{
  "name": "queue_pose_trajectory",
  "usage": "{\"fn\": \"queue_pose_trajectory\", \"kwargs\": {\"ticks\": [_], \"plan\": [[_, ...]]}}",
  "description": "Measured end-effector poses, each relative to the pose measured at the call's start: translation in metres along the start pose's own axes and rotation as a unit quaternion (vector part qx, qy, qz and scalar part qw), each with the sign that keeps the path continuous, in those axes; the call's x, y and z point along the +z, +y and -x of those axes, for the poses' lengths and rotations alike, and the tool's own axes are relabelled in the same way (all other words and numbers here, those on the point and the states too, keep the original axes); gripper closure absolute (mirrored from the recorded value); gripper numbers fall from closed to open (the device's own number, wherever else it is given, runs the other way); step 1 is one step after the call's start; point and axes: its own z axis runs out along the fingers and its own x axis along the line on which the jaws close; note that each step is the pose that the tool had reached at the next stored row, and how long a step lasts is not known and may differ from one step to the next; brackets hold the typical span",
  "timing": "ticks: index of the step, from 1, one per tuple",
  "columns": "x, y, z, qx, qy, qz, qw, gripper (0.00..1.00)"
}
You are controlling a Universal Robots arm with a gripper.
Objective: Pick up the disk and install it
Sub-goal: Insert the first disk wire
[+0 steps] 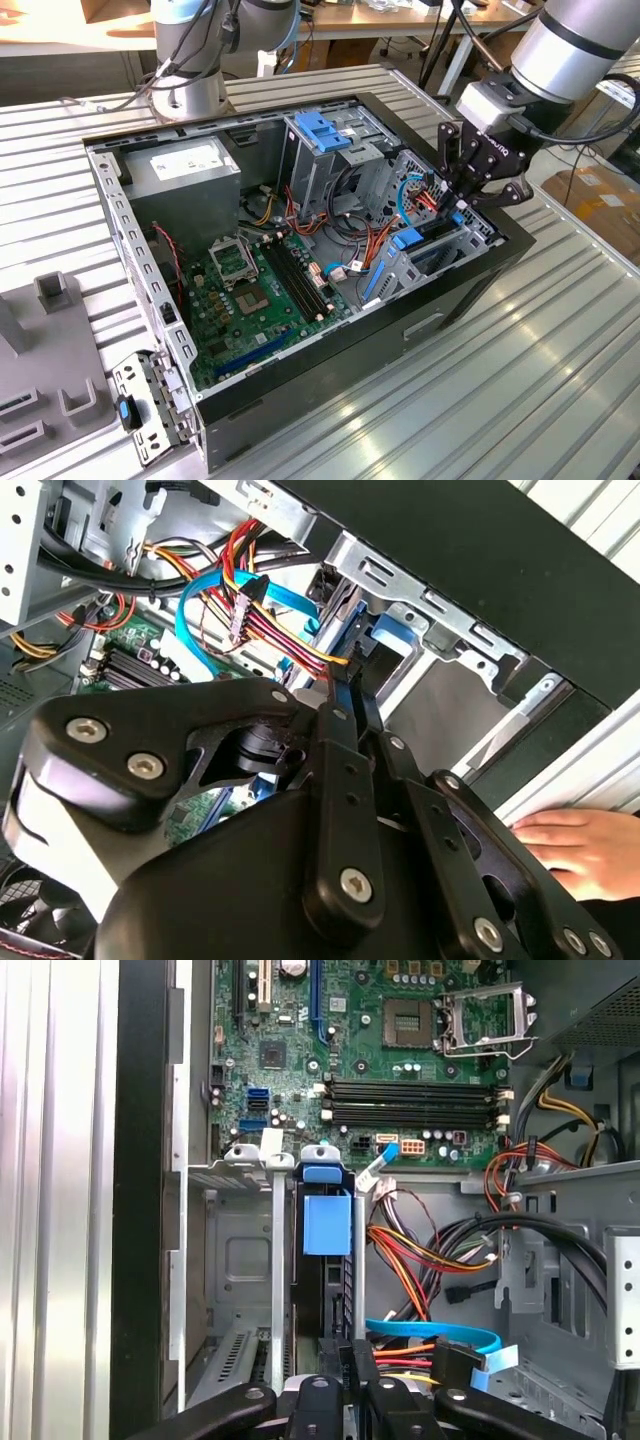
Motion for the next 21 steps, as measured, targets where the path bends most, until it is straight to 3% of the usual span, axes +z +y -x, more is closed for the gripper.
{"fn": "queue_pose_trajectory", "kwargs": {"ticks": [9, 15, 21], "plan": [[0.0008, 0.0042, 0.0000, -0.001, 0.0001, -0.0113, 0.99994, 0.84], [0.0016, 0.0061, 0.0001, 0.013, -0.0001, -0.0124, 0.99984, 0.84], [0.0040, 0.0060, -0.0001, 0.013, -0.0002, -0.0124, 0.99983, 0.84]]}}
